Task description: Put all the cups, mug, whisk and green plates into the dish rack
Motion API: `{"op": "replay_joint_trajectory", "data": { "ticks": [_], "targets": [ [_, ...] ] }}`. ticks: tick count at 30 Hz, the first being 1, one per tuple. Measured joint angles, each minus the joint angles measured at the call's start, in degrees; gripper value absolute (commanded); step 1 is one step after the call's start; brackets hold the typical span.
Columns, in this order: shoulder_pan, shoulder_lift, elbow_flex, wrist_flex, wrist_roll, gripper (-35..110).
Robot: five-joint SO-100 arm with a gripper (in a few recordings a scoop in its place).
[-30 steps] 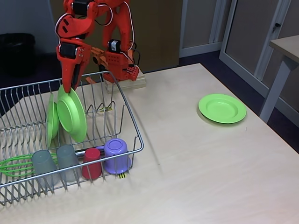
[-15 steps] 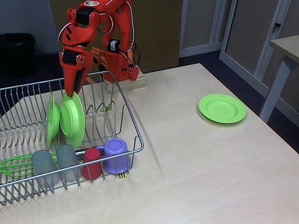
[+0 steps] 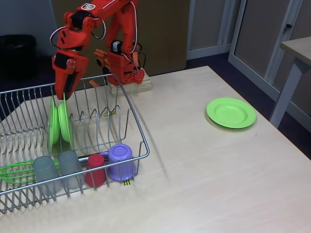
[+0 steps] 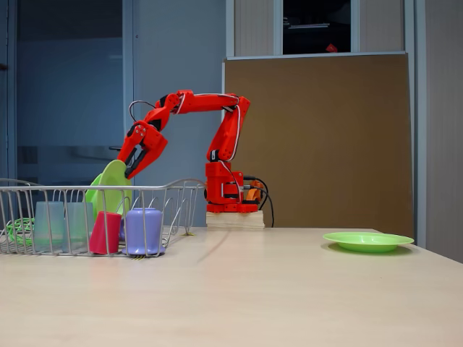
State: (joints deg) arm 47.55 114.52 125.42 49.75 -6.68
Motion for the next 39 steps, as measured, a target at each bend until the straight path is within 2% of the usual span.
{"op": "replay_joint_trajectory", "data": {
  "ticks": [2, 9, 28, 39],
  "targets": [
    [0.0, -0.7, 0.97, -0.18, -0.7, 13],
    [-0.44, 4.31, 3.34, 2.11, -1.67, 17],
    [-1.14, 12.13, 4.66, 11.69, -0.62, 20],
    [-9.14, 23.38, 0.53, 21.62, 0.62, 21]
  ]
}}
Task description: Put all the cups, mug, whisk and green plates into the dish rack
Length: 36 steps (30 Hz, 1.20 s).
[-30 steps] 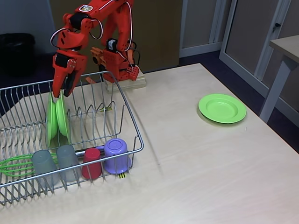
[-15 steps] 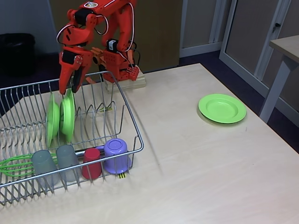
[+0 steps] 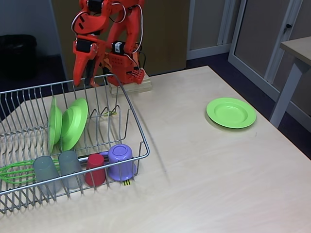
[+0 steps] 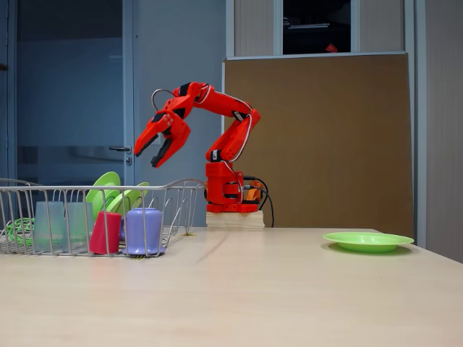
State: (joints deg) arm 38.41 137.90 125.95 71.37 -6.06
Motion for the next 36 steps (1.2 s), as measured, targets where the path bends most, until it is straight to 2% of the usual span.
{"op": "replay_joint_trajectory", "data": {
  "ticks": [8, 14, 17, 22, 26, 36],
  "targets": [
    [-14.77, 5.1, 0.88, 5.01, 6.86, 22],
    [-32.78, 5.36, 3.96, 4.39, 21.09, 14],
    [-39.73, 4.48, 5.62, 0.18, 29.71, 13],
    [-51.5, -0.62, 8.88, -10.02, 42.71, 24],
    [-59.59, -7.12, 9.05, -17.75, 51.86, 26],
    [-74.44, -27.42, 6.42, -32.08, 73.3, 28]
  ]
}}
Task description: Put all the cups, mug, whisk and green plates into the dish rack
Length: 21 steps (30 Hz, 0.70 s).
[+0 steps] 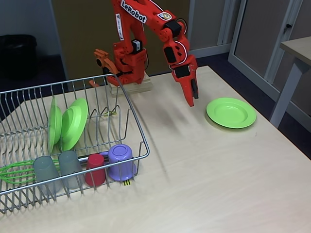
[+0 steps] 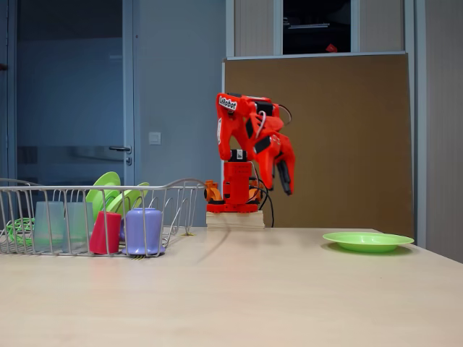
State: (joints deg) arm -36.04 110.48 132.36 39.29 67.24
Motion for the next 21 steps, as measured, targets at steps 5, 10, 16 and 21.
{"op": "replay_joint_trajectory", "data": {
  "ticks": [5, 10, 16, 21],
  "targets": [
    [-5.19, -9.93, -4.75, -6.42, 12.57, 30],
    [-8.53, -19.16, -10.37, -10.63, 20.04, 33],
    [-9.76, -28.3, -13.1, -17.14, 26.19, 35],
    [-9.4, -33.57, -13.27, -22.85, 29.71, 35]
  ]
}}
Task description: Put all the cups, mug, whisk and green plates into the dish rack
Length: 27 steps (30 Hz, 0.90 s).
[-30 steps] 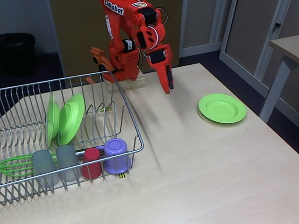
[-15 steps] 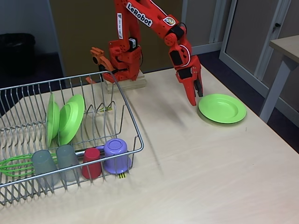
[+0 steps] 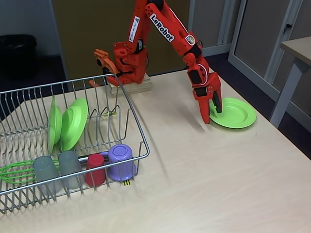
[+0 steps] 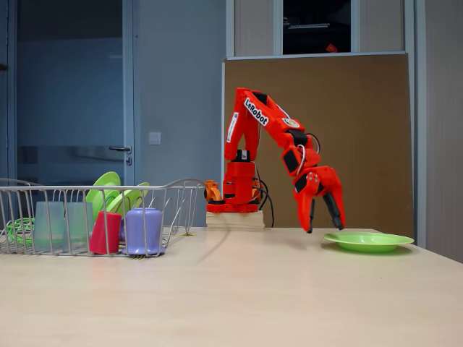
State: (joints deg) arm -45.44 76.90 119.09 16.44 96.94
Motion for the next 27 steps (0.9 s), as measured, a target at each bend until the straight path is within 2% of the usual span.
{"op": "replay_joint_trajectory", "data": {
  "ticks": [12, 18, 27],
  "targets": [
    [-1.32, -11.95, -6.15, -8.53, 5.45, 31],
    [-0.79, -13.71, -5.89, -11.16, 5.45, 14],
    [1.23, -13.54, -2.64, -12.48, 3.96, 0]
  ]
}}
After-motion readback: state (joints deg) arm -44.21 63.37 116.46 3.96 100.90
